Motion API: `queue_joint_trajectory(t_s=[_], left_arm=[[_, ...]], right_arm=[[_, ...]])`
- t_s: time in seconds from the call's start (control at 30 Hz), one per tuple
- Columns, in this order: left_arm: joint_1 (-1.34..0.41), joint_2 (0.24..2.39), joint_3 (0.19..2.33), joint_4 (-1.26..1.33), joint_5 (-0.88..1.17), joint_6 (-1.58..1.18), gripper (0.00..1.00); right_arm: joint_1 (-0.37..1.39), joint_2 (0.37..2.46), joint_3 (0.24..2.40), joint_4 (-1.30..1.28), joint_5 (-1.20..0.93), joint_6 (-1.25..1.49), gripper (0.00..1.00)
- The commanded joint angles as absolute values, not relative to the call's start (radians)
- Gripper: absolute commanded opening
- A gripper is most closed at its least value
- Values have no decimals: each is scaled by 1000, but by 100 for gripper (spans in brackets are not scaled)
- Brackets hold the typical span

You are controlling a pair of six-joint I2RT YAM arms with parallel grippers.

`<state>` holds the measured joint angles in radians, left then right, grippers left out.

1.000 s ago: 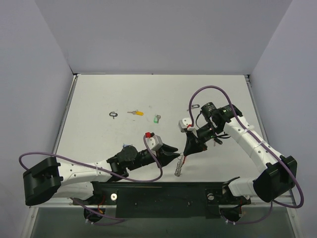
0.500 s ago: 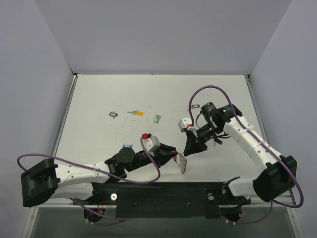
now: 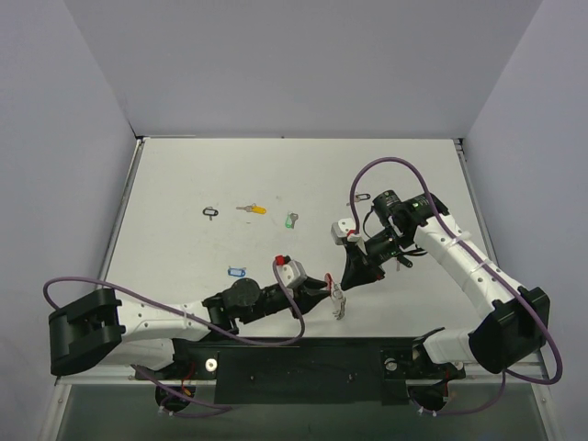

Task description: Put the keys on the keyring

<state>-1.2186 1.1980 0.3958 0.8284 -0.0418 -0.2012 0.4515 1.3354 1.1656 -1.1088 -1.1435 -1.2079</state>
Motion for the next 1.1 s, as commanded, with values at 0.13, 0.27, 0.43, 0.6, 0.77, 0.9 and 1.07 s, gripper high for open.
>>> queue_joint_trajectory(t_s=[0.13, 0.27, 0.43, 0.6, 0.77, 0.9, 1.07], left_arm=[[-1255, 1265, 439, 919, -86, -179, 37], [-1258, 1295, 454, 956, -92, -170, 38], [-1269, 1298, 445, 999, -98, -167, 38], [-1276, 1293, 417, 1058, -92, -169, 40], [-1278, 1281, 396, 1089, -72, -181, 40], [-1278, 1276, 385, 1095, -55, -190, 40], [-1278, 1269, 385, 1101, -40, -196, 40]], right_arm=[[445, 1350, 1203, -1178, -1216, -1250, 0], [445, 1354, 1207, -1190, -1216, -1266, 0], [445, 1361, 1209, -1206, -1218, -1279, 0], [445, 1370, 1216, -1230, -1219, -1302, 0], [445, 1374, 1218, -1239, -1219, -1313, 0], [445, 1374, 1221, -1243, -1218, -1316, 0], [445, 1376, 1220, -1247, -1218, -1321, 0]])
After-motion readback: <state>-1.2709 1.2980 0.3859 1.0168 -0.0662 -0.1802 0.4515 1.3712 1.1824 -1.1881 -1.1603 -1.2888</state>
